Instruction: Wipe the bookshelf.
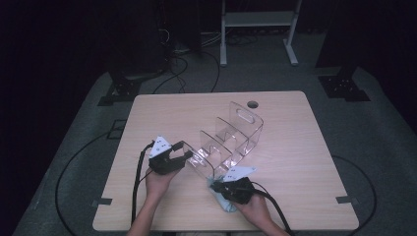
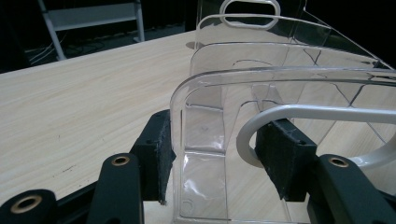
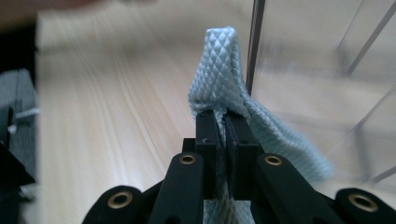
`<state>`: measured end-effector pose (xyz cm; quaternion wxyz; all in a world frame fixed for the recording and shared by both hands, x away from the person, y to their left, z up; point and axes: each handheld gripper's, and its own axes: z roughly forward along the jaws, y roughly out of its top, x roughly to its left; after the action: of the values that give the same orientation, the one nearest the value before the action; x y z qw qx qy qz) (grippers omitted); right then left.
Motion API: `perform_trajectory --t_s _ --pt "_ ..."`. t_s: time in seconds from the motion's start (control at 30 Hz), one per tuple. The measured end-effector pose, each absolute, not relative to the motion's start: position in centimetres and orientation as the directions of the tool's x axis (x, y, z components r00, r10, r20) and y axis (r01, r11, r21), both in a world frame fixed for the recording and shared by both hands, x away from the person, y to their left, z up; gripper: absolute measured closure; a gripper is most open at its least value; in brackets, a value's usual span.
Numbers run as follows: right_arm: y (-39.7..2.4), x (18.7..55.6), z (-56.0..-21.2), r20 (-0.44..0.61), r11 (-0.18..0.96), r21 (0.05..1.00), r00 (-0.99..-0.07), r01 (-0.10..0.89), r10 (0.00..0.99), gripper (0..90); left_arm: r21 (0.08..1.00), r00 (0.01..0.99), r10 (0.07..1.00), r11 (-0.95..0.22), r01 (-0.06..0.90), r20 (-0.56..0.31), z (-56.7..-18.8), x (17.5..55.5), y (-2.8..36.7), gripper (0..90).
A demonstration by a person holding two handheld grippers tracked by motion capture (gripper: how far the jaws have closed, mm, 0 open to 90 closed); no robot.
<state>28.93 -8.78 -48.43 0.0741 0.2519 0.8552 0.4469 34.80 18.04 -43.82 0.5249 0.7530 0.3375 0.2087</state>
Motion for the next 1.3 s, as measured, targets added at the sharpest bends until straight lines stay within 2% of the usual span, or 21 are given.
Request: perform_trajectory --t_s 0.07,0.27,0.4,0.43,0.63,0.8,0.9,0.93,1.1,1.13,1.3 --pt "-8.5 28.9 -49.0 0.105 0.491 0.784 -0.860 0.380 0.499 84.7 0.931 0.687 0.726 -0.222 0.289 -0.040 -43.8 34.8 18.0 46.5" --pt "-9.2 28.9 -47.0 0.108 0.443 0.823 -0.863 0.356 0.494 84.9 0.934 0.687 0.725 -0.212 0.288 -0.047 -43.9 34.9 18.1 46.7" --pt "-8.6 29.3 -49.2 0.099 0.509 0.773 -0.864 0.379 0.494 84.8 0.932 0.687 0.726 -0.218 0.288 -0.042 -43.9 34.8 18.0 46.6" --pt "-8.6 29.4 -49.6 0.132 0.495 0.769 -0.858 0.404 0.496 84.7 0.932 0.688 0.724 -0.217 0.288 -0.044 -43.8 34.8 18.0 46.6" --pt "-9.7 28.8 -46.6 0.085 0.456 0.819 -0.860 0.348 0.503 84.8 0.934 0.689 0.723 -0.207 0.292 -0.055 -43.9 34.9 18.1 46.7" --pt "-9.1 29.4 -49.3 0.090 0.521 0.763 -0.861 0.383 0.501 84.8 0.932 0.690 0.723 -0.219 0.287 -0.043 -43.8 34.8 18.1 46.6" --pt "-9.3 29.3 -49.0 0.102 0.514 0.764 -0.860 0.389 0.500 84.8 0.932 0.691 0.721 -0.219 0.288 -0.044 -43.8 34.9 18.1 46.6" --pt "-10.3 29.1 -47.8 0.119 0.487 0.783 -0.861 0.388 0.495 84.8 0.933 0.692 0.721 -0.217 0.289 -0.047 -43.8 34.9 18.2 46.7" --pt "-13.2 28.6 -46.6 0.173 0.428 0.794 -0.836 0.431 0.522 84.9 0.933 0.693 0.719 -0.212 0.290 -0.052 -43.9 35.0 18.2 46.7" --pt "-15.3 28.6 -45.9 0.198 0.375 0.809 -0.810 0.453 0.551 84.8 0.934 0.693 0.719 -0.210 0.290 -0.053 -43.9 35.0 18.2 46.7" --pt "-18.2 29.3 -43.4 0.184 0.277 0.859 -0.764 0.431 0.619 84.8 0.933 0.691 0.721 -0.211 0.290 -0.051 -43.9 34.9 18.2 46.8"
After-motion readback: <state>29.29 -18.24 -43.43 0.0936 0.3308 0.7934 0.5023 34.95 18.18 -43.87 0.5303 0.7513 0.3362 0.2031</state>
